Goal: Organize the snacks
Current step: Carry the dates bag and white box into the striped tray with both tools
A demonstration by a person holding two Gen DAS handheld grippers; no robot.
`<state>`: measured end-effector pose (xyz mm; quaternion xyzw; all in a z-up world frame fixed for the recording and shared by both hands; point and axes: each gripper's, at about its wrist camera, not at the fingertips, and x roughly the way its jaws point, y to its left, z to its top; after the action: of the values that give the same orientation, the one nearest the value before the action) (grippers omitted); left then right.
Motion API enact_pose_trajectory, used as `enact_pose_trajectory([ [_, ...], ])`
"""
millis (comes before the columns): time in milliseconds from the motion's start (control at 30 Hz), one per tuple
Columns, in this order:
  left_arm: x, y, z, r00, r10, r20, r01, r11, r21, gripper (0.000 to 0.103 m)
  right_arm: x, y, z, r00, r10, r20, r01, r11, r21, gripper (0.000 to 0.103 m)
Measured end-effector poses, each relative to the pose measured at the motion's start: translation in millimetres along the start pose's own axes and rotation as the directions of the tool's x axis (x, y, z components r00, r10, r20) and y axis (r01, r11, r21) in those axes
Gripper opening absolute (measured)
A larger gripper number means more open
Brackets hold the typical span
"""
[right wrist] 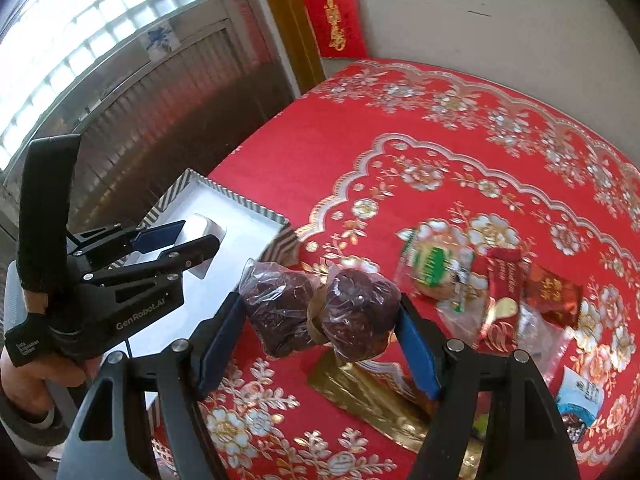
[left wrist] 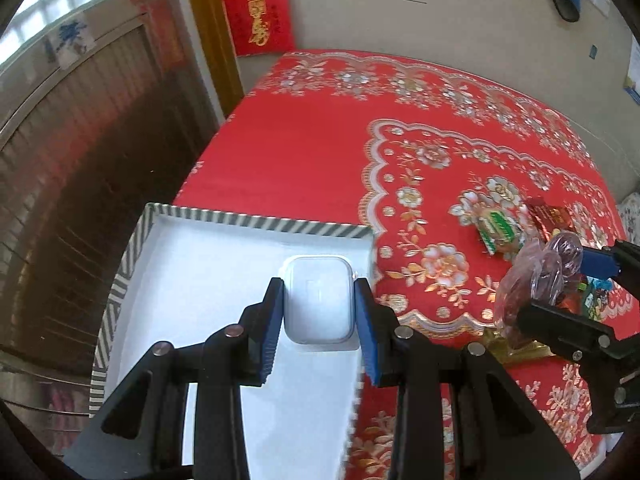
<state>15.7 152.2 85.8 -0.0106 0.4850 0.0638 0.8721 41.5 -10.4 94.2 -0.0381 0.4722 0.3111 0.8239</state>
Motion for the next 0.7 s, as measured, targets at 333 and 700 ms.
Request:
enact_pose_trajectory([
  [333, 5.2, 47.4, -1.8, 0.999, 0.043, -0.010, -0.044, 0.998, -0.051, 0.037, 27.4, 45.3, 25.6, 0.999, 0.052, -0.015, -0.053, 0.995, -0.081, 0.074],
  [700, 41.3, 110.7, -2.6, 0.993, 0.092, -0.076, -0.102, 0.985, -0.137, 0.037, 85.4, 86.4, 46.4, 0.991, 0.088, -0.101, -0.103, 0.983, -0.153, 0.074],
])
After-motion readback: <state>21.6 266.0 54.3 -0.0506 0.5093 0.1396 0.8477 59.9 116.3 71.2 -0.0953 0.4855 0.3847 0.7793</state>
